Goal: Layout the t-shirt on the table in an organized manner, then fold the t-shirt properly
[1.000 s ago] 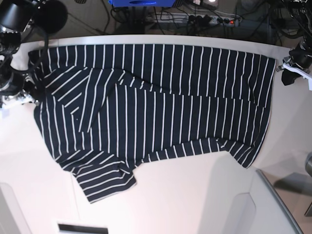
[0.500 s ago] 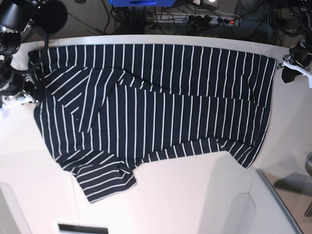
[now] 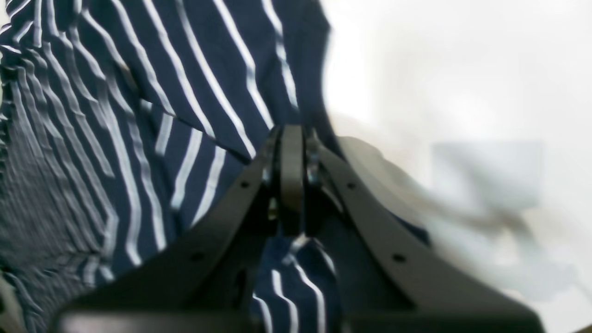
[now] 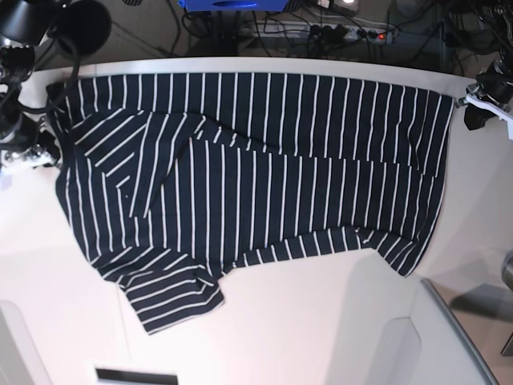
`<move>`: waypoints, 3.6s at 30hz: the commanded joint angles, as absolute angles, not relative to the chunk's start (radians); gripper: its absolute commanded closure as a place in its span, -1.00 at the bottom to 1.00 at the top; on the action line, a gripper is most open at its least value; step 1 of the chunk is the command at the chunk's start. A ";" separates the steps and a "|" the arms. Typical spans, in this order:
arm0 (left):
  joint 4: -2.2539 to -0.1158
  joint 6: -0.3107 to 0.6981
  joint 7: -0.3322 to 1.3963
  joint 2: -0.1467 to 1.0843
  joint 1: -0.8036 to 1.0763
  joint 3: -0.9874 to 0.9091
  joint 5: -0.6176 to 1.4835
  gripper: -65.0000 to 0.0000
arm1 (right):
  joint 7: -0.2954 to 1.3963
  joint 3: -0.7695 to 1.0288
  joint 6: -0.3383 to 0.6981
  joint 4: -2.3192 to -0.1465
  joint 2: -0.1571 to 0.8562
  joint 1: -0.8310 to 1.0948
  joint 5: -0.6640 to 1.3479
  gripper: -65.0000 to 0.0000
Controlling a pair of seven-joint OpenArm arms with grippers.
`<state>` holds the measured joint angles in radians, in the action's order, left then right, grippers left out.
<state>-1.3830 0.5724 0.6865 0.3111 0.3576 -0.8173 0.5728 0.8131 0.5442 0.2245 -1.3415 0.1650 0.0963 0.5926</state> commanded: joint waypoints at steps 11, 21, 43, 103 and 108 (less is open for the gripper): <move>-1.604 0.698 0.639 0.306 0.387 -0.773 0.389 1.00 | 0.535 -0.047 0.094 -1.420 0.317 0.154 0.450 1.00; -1.501 0.698 0.371 0.219 0.378 -0.673 0.099 1.00 | 0.530 -0.048 -0.008 -1.422 0.236 0.156 0.196 1.00; -1.518 0.698 0.366 0.219 0.390 -0.682 0.147 1.00 | 0.524 0.005 -0.008 -1.529 0.208 0.257 0.196 1.00; -1.577 0.698 0.372 0.229 0.374 -0.562 0.139 1.00 | 0.630 0.056 -0.008 -1.664 0.214 0.278 0.194 1.00; -1.535 0.698 0.367 0.228 0.363 -0.539 0.139 1.00 | 0.628 0.058 -0.008 -1.609 0.213 0.292 0.194 1.00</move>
